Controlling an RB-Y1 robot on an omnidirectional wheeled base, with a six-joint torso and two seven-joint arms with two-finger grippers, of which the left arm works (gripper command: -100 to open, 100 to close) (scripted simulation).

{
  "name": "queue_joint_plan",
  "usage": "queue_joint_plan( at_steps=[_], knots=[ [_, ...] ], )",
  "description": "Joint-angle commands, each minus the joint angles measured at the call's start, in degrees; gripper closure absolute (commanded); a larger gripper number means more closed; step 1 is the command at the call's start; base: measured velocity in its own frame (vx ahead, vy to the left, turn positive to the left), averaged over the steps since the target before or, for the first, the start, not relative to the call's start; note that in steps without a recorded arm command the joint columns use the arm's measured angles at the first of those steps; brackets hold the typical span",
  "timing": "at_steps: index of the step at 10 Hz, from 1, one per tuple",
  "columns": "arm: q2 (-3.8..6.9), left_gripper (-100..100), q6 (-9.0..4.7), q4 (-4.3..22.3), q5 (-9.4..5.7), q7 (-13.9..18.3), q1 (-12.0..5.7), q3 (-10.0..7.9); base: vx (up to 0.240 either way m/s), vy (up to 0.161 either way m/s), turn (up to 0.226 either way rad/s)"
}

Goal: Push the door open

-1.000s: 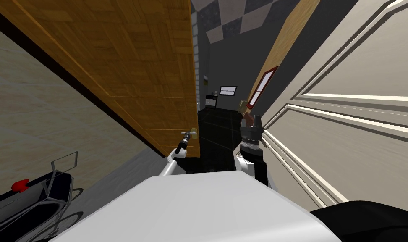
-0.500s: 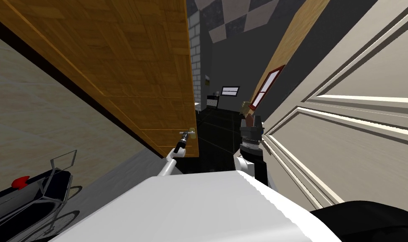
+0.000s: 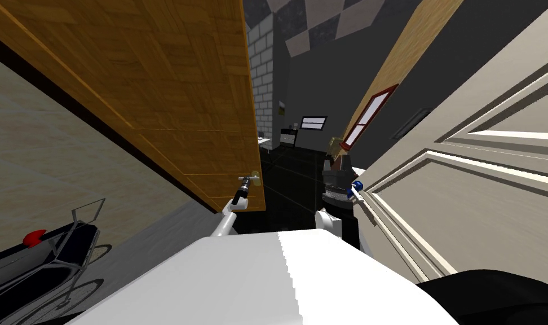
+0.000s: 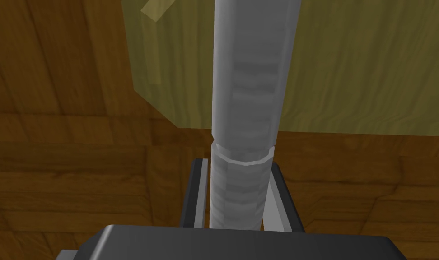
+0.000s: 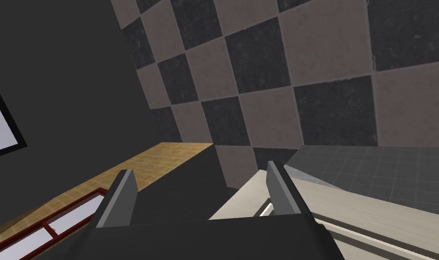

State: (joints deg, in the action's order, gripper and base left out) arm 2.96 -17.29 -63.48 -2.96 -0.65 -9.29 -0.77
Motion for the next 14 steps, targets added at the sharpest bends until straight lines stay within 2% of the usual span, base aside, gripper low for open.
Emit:
queue_joint_plan(
  at_steps=[1, 4, 5, 6, 9, 14],
  knots=[
    [0.11, 100, -0.10, -0.1, -0.18, -0.1, -0.35, -1.47, 0.158, -0.137, 0.098],
    [-0.61, 100, -0.07, 0.5, -0.31, -0.6, -0.83, -3.33, 0.129, -0.129, 0.079],
    [-0.33, 100, -0.23, 0.7, -0.31, -0.5, -0.51, -3.10, 0.065, -0.048, 0.049],
    [0.13, 100, -0.22, 0.6, -0.48, -0.6, -0.57, -4.17, 0.099, -0.046, 0.055],
    [0.57, 100, -0.22, 0.8, -0.75, -1.0, -0.65, -5.80, 0.178, -0.094, 0.065],
    [0.66, 100, -0.21, 1.0, -1.35, -1.8, -0.83, -9.52, 0.198, -0.116, 0.085]
  ],
)
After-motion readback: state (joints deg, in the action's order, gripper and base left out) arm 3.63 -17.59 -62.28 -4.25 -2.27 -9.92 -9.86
